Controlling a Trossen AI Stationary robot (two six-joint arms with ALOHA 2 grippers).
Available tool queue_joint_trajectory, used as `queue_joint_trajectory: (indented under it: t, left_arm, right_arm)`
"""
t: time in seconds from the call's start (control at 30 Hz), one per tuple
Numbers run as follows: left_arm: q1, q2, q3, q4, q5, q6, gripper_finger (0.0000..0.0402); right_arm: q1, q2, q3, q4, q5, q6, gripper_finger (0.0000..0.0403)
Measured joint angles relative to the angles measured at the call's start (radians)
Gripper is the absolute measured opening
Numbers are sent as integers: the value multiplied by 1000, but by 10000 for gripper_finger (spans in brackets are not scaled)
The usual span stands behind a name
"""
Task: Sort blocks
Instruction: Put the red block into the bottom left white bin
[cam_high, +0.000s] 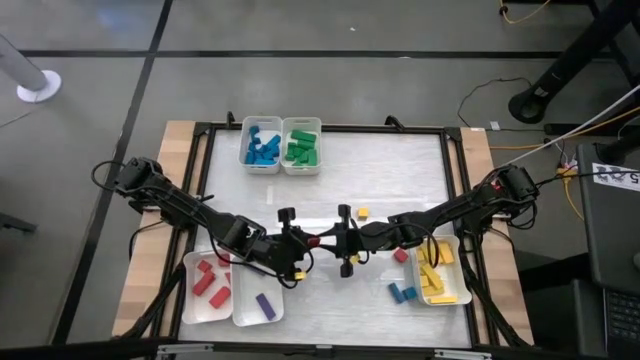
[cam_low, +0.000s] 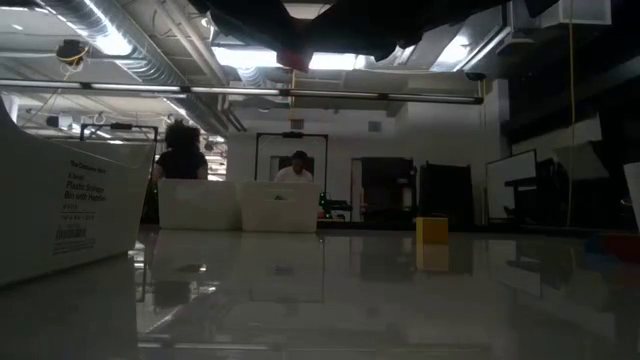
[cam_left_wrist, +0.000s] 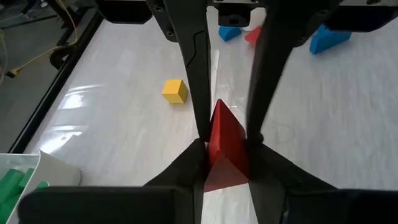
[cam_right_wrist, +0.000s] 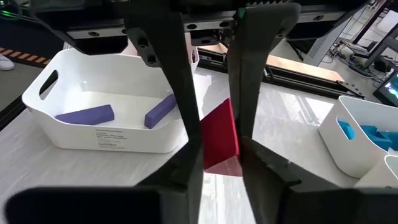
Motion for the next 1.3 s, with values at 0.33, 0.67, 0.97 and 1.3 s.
queue_joint_trajectory:
  t: [0.33,0.67,0.97,1.3]
  left_arm:
    - [1,-1,1,-2,-7,-106,79]
    - [-1,-2,3,-70,4,-182,80]
    - [-2,-32,2,-85,20,-171,81]
    - [-75,-252,2,-370,455,-390,86]
  right_arm:
    - [0,1,0,3,32,0,186]
    - [0,1,0,-33,42,-10,188]
    - [0,1,0,-86,46,-25,182]
    - [0,1,0,-150,185,-26,182]
